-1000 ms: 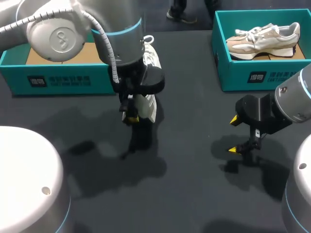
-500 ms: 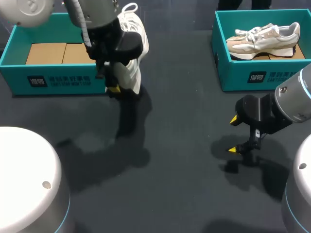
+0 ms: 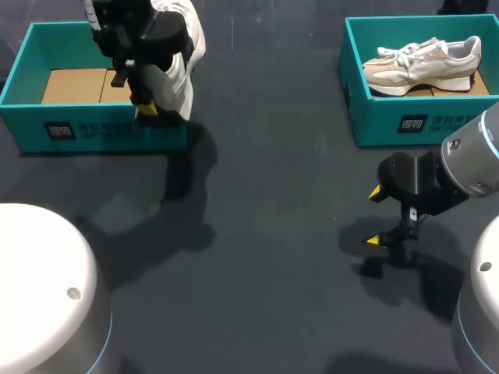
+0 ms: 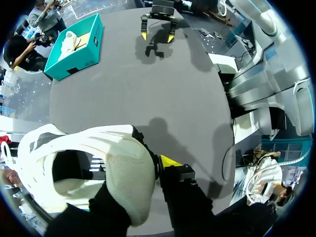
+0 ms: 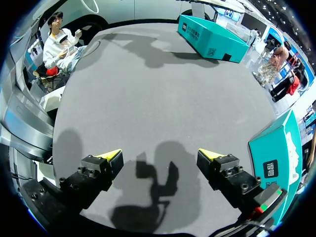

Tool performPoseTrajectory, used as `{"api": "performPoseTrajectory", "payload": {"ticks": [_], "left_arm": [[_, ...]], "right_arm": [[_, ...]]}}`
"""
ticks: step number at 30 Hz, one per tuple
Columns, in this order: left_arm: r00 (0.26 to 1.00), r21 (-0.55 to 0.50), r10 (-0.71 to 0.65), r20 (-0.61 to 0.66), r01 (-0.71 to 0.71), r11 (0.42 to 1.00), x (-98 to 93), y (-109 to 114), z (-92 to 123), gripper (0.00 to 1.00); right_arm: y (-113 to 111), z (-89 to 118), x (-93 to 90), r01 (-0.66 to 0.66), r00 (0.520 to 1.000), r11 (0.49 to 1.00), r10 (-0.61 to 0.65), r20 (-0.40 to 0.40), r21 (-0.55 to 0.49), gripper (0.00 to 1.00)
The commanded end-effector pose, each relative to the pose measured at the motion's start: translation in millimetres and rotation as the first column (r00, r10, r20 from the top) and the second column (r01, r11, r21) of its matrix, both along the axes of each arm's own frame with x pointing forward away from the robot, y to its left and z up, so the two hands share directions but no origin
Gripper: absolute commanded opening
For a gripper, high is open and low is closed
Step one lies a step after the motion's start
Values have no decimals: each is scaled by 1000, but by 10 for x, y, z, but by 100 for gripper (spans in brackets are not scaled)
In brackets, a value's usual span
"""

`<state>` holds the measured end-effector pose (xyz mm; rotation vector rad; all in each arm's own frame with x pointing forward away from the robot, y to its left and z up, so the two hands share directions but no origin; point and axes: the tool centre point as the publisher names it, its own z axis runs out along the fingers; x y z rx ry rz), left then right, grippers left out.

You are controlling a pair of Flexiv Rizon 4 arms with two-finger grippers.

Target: Take the shoe out of the shoebox, open the shoe tongue, remove and reinsert the insole, then place the shoe into the shoebox

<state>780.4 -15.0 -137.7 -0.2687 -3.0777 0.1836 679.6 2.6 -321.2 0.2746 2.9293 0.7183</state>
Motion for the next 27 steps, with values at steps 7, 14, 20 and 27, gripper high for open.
{"api": "performPoseTrajectory", "payload": {"ticks": [7,14,20,27], "left_arm": [[1000,-43,-14,-6,14,999,230,235,141,0],[1000,-34,24,-8,-24,999,595,695,204,0],[998,-8,61,-6,-61,998,910,1085,228,0],[996,33,84,-3,-84,996,1303,1487,263,0]], "right_arm": [[-1,-1,-18,1,1000,1000,-1,3,-2,100],[-1,-1,-18,1,1000,1000,-1,3,-2,100],[-1,-1,-18,1,1000,1000,-1,3,-2,100],[-1,-1,-18,1,1000,1000,-1,3,-2,100]]}}
